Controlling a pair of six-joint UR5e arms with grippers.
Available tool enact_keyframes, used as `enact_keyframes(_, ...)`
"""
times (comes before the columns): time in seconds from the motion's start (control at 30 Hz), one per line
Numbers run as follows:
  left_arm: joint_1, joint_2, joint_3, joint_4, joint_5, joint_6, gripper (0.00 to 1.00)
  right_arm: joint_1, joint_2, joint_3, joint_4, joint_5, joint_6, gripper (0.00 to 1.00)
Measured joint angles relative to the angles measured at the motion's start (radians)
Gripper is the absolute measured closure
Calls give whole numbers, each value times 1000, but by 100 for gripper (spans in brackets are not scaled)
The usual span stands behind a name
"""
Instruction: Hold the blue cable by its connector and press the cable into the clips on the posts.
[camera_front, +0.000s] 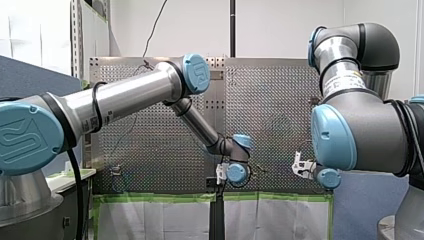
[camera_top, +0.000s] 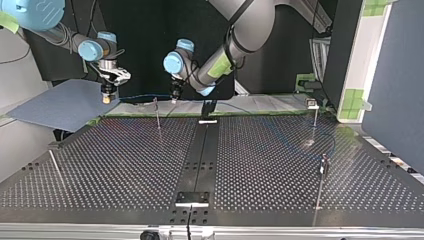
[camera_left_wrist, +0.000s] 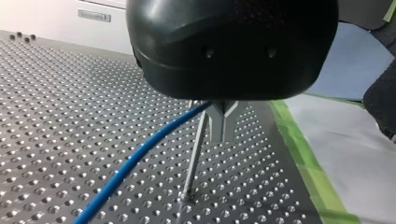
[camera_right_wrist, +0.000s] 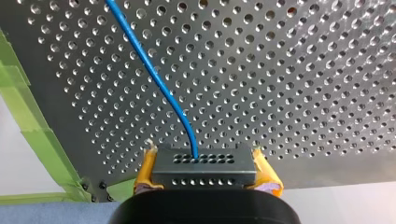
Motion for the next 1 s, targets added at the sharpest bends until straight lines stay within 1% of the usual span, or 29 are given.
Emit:
enact_keyframes(0.23, 5, 2, 2, 13, 7, -4, 100, -8, 0, 0, 1, 2, 11, 100)
enact_keyframes(0.43, 10, 1, 8, 17, 18, -13, 100, -8, 0, 0, -1, -2, 16, 100)
enact_keyframes(0.57, 17, -3, 27, 18, 38, -25, 100, -5, 0, -2, -4, -9, 17, 100)
enact_keyframes(0.73, 24, -10, 53, 17, 47, -35, 100, 0, 0, -4, -9, -27, 19, 100)
enact_keyframes(0.9, 39, -32, 99, -1, 58, -55, 100, -1, 0, -5, -11, -31, 22, 100)
enact_keyframes(1.0, 49, -40, 114, -16, 62, -60, 100, -4, 0, -5, -11, -31, 28, 100)
